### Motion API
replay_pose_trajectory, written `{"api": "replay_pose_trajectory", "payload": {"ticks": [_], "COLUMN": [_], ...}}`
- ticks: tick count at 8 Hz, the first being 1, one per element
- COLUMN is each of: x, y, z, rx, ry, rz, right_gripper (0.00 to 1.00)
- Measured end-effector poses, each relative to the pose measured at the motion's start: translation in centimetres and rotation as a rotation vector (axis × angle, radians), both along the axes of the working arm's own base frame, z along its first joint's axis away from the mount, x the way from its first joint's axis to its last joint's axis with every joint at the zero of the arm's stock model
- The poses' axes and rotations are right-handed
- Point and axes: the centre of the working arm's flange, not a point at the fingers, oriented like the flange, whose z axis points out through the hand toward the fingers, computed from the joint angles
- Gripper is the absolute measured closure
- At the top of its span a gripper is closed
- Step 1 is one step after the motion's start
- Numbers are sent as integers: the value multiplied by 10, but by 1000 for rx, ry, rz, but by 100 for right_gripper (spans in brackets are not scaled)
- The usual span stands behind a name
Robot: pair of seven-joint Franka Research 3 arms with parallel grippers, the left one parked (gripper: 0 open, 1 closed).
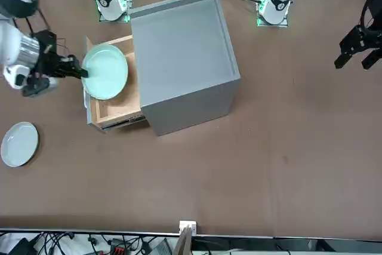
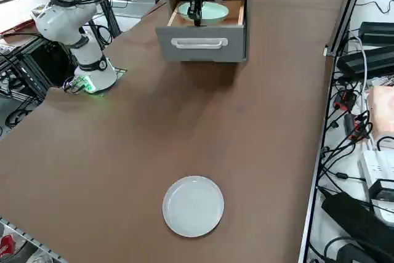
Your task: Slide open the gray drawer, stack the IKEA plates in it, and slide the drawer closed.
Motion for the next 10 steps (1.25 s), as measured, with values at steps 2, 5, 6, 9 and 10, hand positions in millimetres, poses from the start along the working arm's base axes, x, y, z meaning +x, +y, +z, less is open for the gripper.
{"api": "replay_pose_trajectory", "payload": {"ticks": [2, 5, 6, 9, 10], "x": [-3, -5, -4, -1, 2], "y": [28, 64, 74, 85, 81], "z": [-3, -13, -18, -15, -5], "rx": [-26, -51, -56, -57, -70], "ry": [8, 22, 24, 4, -20], "rz": [24, 36, 33, 33, 32], "right_gripper": [100, 96, 95, 46, 27]}}
